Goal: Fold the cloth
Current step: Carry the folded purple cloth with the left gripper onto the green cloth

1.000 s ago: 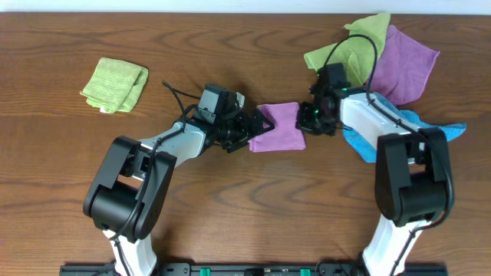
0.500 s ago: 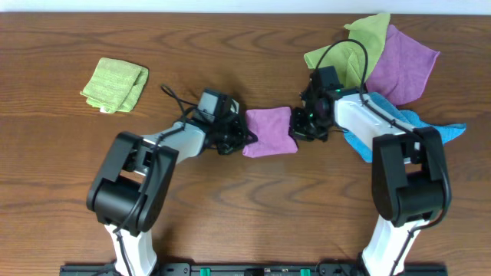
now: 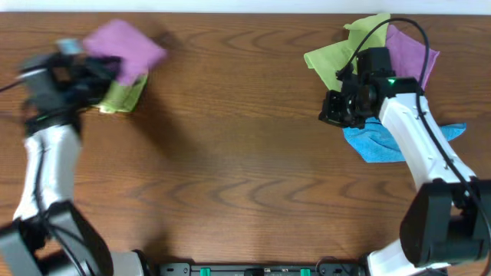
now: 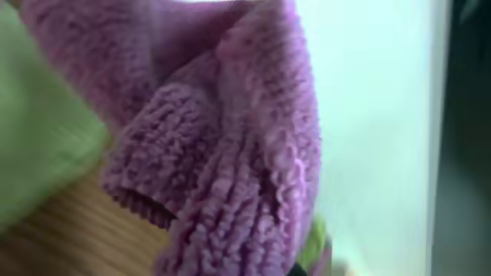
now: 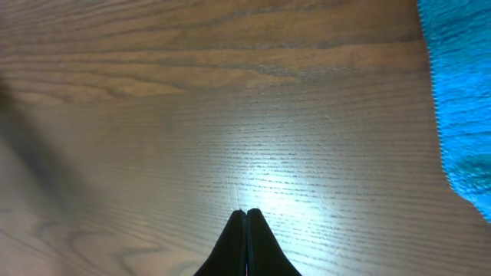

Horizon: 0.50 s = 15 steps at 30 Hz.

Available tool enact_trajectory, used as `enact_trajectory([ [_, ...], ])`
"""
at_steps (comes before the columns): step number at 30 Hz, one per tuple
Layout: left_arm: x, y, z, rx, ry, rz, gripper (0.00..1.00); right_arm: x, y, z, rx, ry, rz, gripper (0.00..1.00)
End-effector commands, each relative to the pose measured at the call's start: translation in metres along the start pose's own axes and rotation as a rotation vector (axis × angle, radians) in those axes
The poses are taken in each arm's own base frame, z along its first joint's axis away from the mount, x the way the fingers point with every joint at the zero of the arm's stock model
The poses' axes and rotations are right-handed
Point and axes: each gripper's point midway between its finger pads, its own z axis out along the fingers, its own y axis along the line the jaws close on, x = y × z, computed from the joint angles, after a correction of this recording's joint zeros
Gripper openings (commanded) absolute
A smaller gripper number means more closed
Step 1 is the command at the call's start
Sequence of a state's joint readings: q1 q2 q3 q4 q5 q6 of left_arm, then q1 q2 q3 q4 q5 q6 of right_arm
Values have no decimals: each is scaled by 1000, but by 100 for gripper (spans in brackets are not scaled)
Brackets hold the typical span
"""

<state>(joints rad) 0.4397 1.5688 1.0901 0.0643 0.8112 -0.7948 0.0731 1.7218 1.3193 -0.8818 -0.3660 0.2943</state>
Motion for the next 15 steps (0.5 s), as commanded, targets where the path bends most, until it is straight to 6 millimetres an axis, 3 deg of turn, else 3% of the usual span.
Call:
enact_trajectory([
  [1,-29,28,-22,-20,-58,-134,6,-4,4,-11,2,-30,-39,2],
  [5,-35,48,-18,-6,-41,-160,6,0,8,-10,2,-18,-47,2],
  [8,-30,60,2,12,-4,-215,6,6,13,-8,1,0,-61,2],
  [15,-35,69,47,126,-3,-287,6,19,21,-3,17,42,-85,2],
])
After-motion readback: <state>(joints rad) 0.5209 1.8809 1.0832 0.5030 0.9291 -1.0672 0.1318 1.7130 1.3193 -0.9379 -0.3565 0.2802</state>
